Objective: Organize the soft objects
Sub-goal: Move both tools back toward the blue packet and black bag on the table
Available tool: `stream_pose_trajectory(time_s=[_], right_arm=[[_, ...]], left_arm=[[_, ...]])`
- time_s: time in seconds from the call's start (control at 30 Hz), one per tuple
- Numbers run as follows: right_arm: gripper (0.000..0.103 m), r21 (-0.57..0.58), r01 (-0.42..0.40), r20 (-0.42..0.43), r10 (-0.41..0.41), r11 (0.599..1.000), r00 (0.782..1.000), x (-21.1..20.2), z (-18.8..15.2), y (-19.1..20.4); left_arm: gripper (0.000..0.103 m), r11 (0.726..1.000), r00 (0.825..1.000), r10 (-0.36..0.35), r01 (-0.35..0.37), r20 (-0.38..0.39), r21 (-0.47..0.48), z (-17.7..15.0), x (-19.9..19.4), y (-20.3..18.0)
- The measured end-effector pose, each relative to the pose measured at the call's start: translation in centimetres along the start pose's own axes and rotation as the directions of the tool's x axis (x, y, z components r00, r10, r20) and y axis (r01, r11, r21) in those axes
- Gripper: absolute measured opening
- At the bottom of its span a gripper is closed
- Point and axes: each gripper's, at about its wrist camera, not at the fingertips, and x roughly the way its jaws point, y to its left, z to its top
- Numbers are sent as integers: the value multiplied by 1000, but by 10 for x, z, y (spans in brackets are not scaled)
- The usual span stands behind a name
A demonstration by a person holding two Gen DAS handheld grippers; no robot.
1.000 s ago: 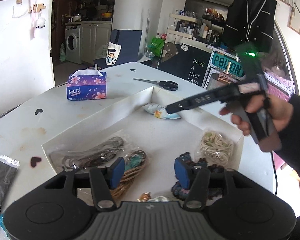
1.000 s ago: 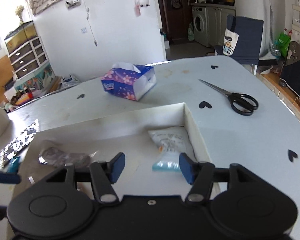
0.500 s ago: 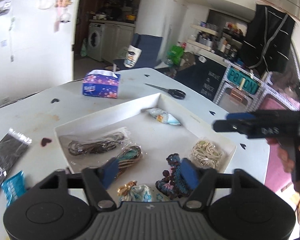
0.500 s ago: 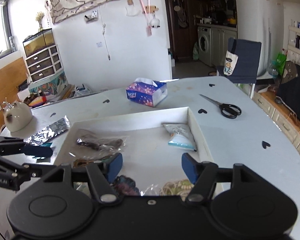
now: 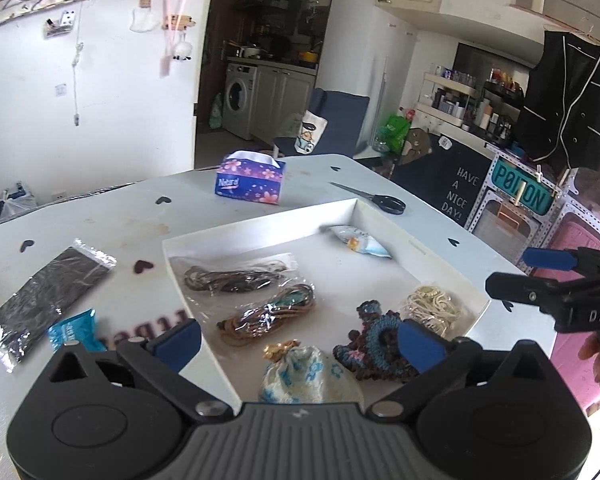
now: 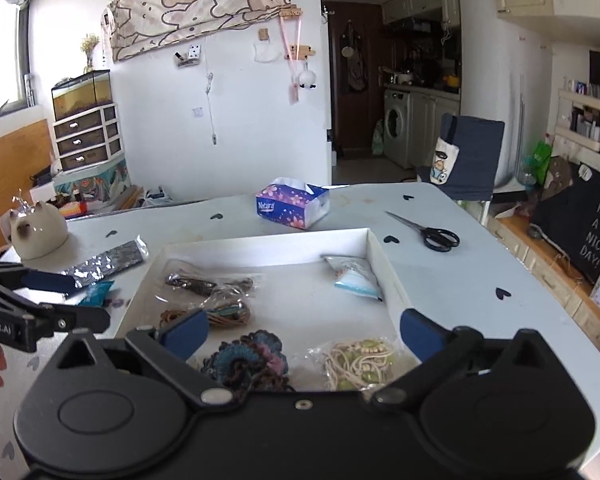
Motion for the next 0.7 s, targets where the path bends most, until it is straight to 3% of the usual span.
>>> stream_pose_trajectory(time_s=[0.17,0.7], right_arm=[[103,-31,40,-6,-40,999,999,-3,-8,16],[103,-13,15,-16,-15,1000,1000,21,-13,48]], left_arm=[[103,1000,1000,15,-15,2,-17,-7,-9,7],[103,992,995,99,-96,28,-83,-19,-33,59]])
